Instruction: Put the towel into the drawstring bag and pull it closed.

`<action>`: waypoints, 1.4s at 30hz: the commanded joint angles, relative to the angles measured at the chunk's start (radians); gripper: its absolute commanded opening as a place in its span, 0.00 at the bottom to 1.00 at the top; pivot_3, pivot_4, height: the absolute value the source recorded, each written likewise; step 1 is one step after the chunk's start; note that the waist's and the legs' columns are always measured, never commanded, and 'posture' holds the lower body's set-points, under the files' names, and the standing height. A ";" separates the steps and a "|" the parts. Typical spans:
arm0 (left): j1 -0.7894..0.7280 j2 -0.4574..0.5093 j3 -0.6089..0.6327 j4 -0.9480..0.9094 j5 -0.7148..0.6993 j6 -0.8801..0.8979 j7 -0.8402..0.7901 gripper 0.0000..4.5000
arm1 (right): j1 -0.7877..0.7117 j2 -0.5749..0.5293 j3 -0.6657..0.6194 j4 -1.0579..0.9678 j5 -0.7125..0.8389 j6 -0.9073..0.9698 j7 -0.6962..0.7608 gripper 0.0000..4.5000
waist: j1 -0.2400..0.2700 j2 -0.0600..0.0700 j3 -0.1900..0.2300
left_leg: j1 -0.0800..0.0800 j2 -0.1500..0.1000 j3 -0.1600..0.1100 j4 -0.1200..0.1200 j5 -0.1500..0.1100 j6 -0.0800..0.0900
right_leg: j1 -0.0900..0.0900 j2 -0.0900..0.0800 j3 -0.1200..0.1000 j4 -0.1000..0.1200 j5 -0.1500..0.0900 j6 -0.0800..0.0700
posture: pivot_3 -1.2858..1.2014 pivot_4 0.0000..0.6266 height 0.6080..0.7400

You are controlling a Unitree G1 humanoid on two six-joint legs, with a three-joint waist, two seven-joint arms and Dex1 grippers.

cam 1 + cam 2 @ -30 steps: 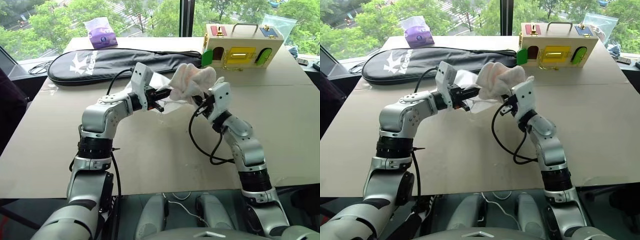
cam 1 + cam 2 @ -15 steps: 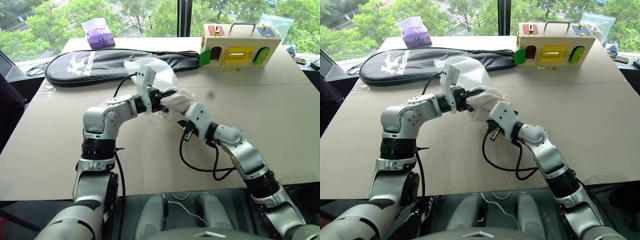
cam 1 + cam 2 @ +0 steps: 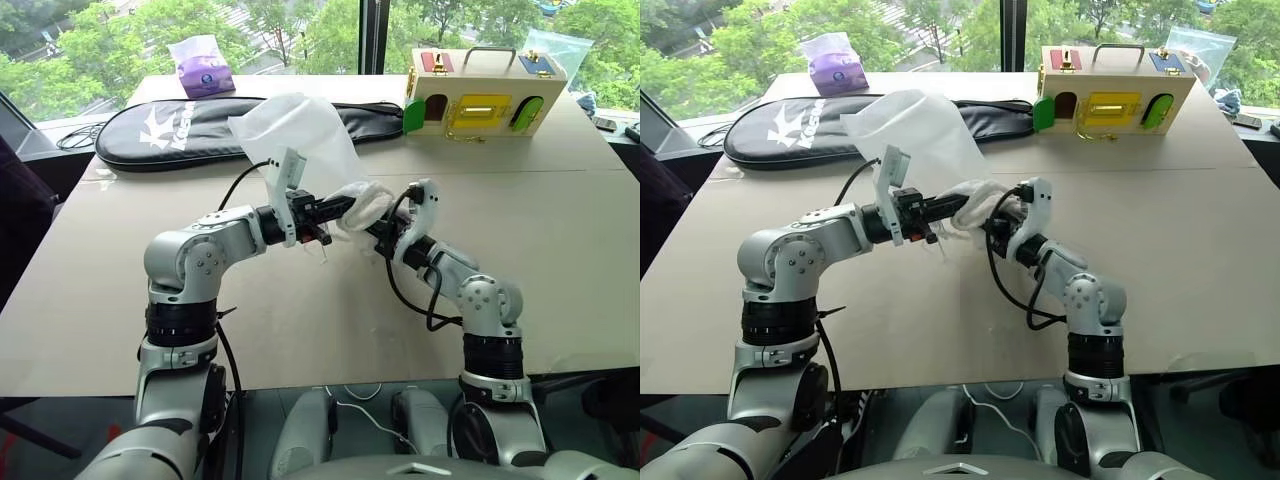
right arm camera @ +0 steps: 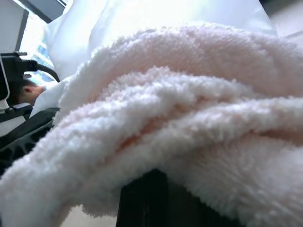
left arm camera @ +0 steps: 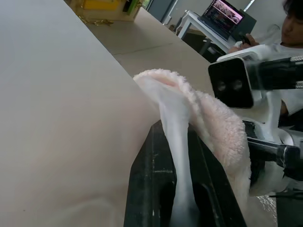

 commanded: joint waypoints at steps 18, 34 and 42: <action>0.051 -0.037 0.024 0.135 -0.002 -0.049 0.037 0.00 | 0.154 -0.588 0.380 -0.385 -0.288 -0.392 0.361 0.68 | -0.021 0.001 0.001 | 0.001 -0.002 0.000 0.000 0.000 0.000 | 0.001 0.002 0.000 -0.001 0.000 0.000 | 0.52 0.24 1.00; 0.053 -0.033 0.017 0.136 -0.007 -0.057 0.024 0.00 | 0.082 -0.527 0.470 -0.089 -0.439 -0.531 0.407 0.68 | -0.018 0.001 0.001 | 0.002 -0.001 0.000 0.000 0.000 0.000 | 0.003 0.002 0.000 -0.002 0.000 0.000 | 0.52 0.24 1.00; 0.058 -0.032 0.009 0.109 -0.024 -0.033 0.015 0.00 | 0.000 -0.459 0.556 0.065 -0.572 -0.576 0.364 0.68 | -0.018 0.001 0.001 | 0.003 -0.001 0.000 0.001 0.000 0.000 | 0.003 0.002 0.000 -0.001 0.000 0.000 | 0.52 0.24 1.00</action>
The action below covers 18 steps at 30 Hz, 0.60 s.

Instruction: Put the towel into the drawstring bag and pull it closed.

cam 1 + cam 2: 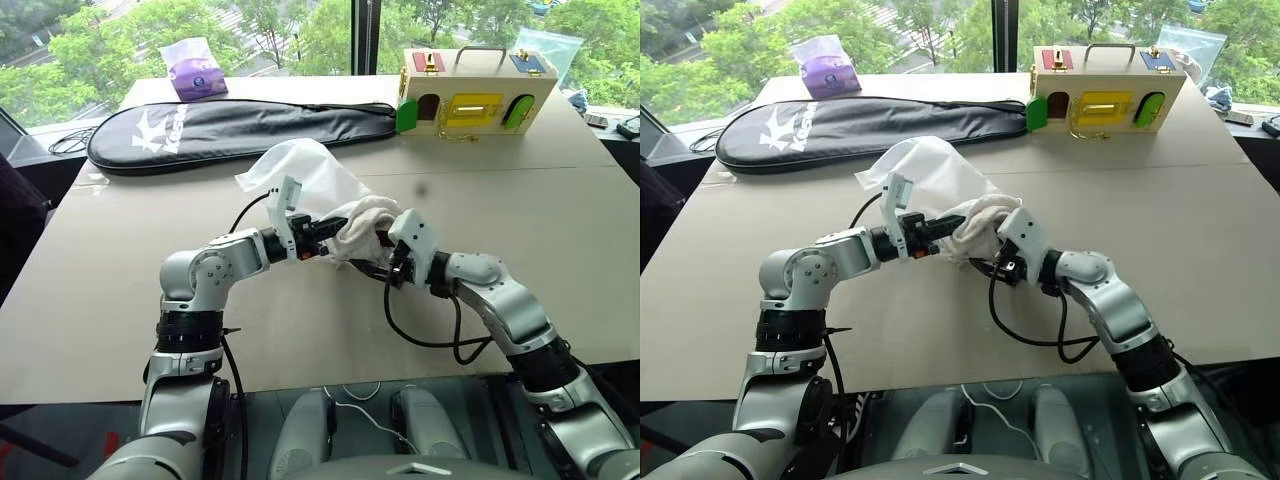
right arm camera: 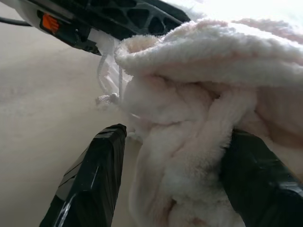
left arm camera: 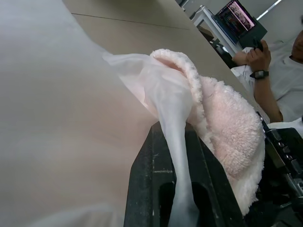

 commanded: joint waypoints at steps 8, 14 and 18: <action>0.020 0.025 -0.023 -0.078 -0.039 0.036 -0.046 0.00 | -0.087 0.149 -0.071 0.131 -0.083 -0.099 -0.154 0.06 | -0.002 0.000 0.000 | 0.000 0.000 0.000 0.000 0.000 0.000 | 0.000 0.000 0.000 0.000 0.000 0.000 | 0.52 0.24 1.00; 0.011 0.033 -0.056 -0.101 -0.061 0.057 -0.091 0.00 | -0.092 0.164 -0.044 0.080 -0.014 -0.093 -0.006 0.01 | -0.003 0.000 0.000 | 0.000 0.000 0.000 0.000 0.000 0.000 | 0.000 0.000 0.000 0.000 0.000 0.000 | 0.52 0.24 1.00; -0.008 0.046 -0.071 -0.085 -0.024 0.000 -0.118 0.00 | -0.056 0.080 0.006 -0.020 0.005 -0.033 0.122 0.01 | 0.000 0.000 0.000 | 0.000 0.000 0.000 0.000 0.000 0.000 | 0.000 -0.001 0.000 0.000 0.000 0.000 | 0.52 0.24 1.00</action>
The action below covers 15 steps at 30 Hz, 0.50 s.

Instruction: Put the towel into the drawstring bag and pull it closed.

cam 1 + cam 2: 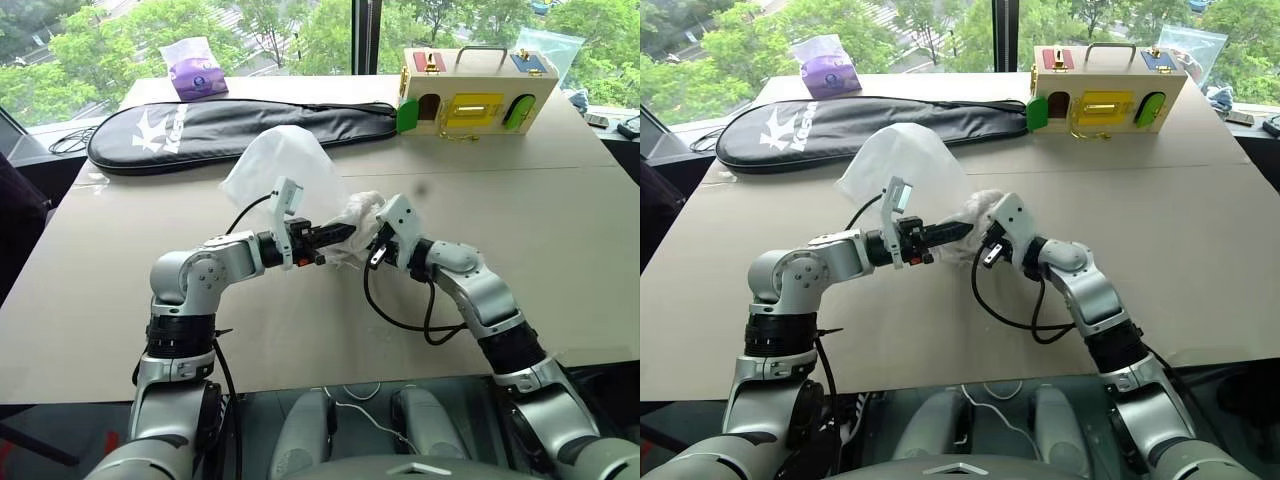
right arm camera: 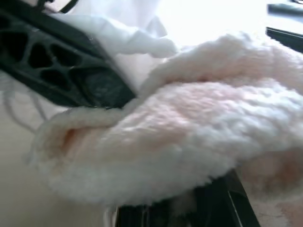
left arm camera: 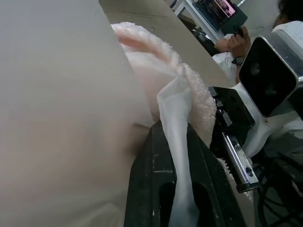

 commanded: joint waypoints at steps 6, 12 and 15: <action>-0.012 0.048 -0.114 -0.065 0.048 -0.149 -0.149 0.00 | 0.009 0.030 -0.020 -0.230 0.133 0.151 0.045 0.01 | -0.006 0.000 0.000 | 0.000 0.000 0.000 0.000 0.000 0.000 | 0.000 0.001 0.000 0.000 0.000 0.000 | 0.52 0.24 1.00; -0.001 0.045 -0.120 -0.102 -0.011 -0.116 -0.194 0.00 | 0.005 0.289 -0.253 -0.117 0.271 0.211 -0.190 0.01 | -0.003 0.000 0.000 | 0.000 0.001 0.000 0.000 0.000 0.000 | -0.001 0.001 0.000 0.001 0.000 0.000 | 0.52 0.24 1.00; -0.004 0.040 -0.103 -0.091 -0.020 -0.107 -0.180 0.00 | -0.010 0.409 -0.401 -0.097 0.382 0.231 -0.327 0.01 | 0.003 0.000 0.000 | 0.000 0.001 0.000 0.000 0.000 0.000 | 0.000 0.000 0.000 0.000 0.000 0.000 | 0.52 0.24 1.00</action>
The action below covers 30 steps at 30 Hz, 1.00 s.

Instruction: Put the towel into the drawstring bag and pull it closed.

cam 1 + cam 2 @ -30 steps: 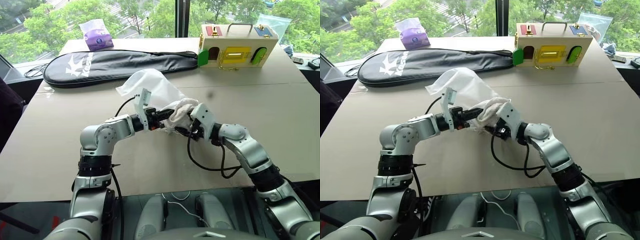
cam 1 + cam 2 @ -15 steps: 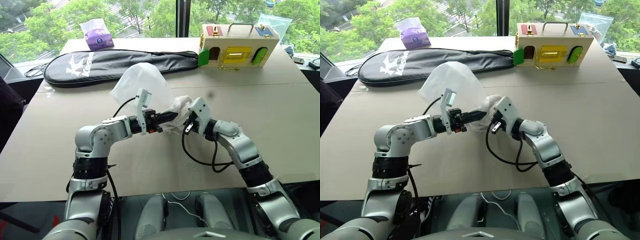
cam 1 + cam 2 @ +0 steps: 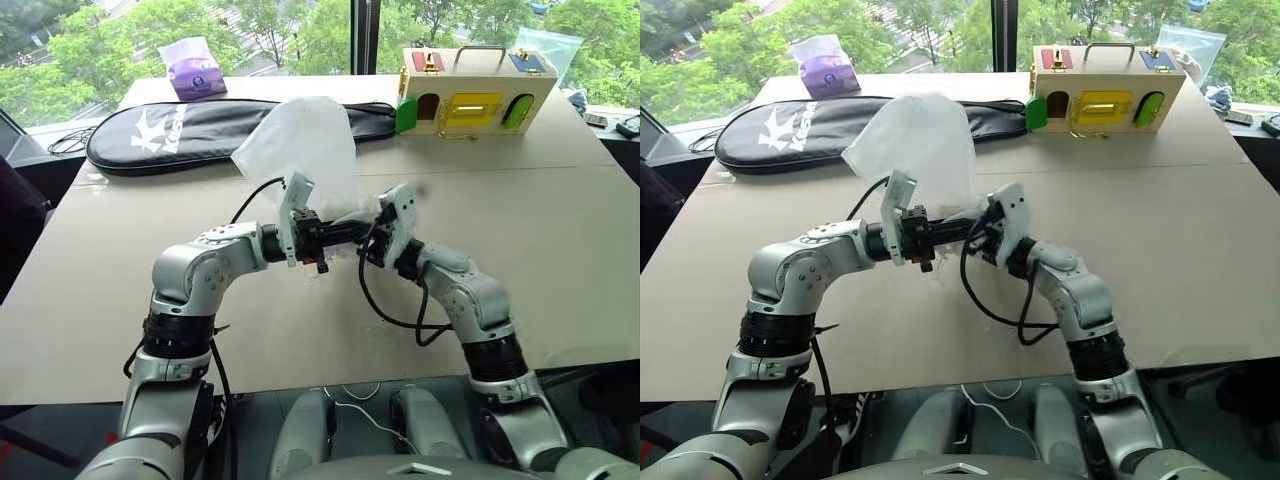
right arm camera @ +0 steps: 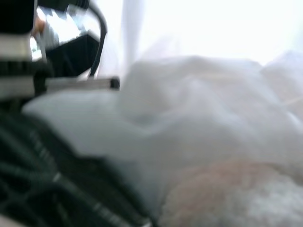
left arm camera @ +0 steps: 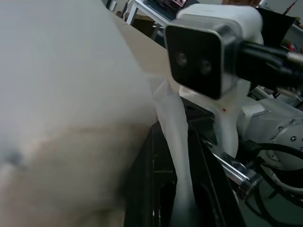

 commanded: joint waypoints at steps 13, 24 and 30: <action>-0.039 -0.058 -0.005 0.067 0.065 -0.125 0.049 0.00 | 0.024 0.022 -0.093 -0.197 0.409 0.124 -0.271 0.10 | -0.003 0.004 0.003 | 0.000 0.000 0.000 -0.001 0.000 0.000 | -0.001 0.001 -0.001 0.000 0.000 0.000 | 0.52 0.24 1.00; -0.135 -0.132 0.040 0.188 0.115 -0.200 0.092 0.00 | 0.107 -0.415 0.188 -0.310 0.033 0.038 -0.100 0.90 | -0.006 0.004 0.003 | 0.000 -0.002 0.000 -0.001 0.000 0.001 | 0.000 0.002 -0.001 -0.001 0.000 0.000 | 0.52 0.24 1.00; -0.157 -0.140 0.099 0.180 0.043 -0.147 0.084 0.00 | 0.160 -0.484 0.144 -0.299 -0.018 0.032 -0.084 0.90 | -0.006 0.003 0.004 | -0.001 -0.001 0.001 0.000 0.000 0.001 | 0.000 0.002 0.001 -0.001 0.000 0.000 | 0.52 0.24 1.00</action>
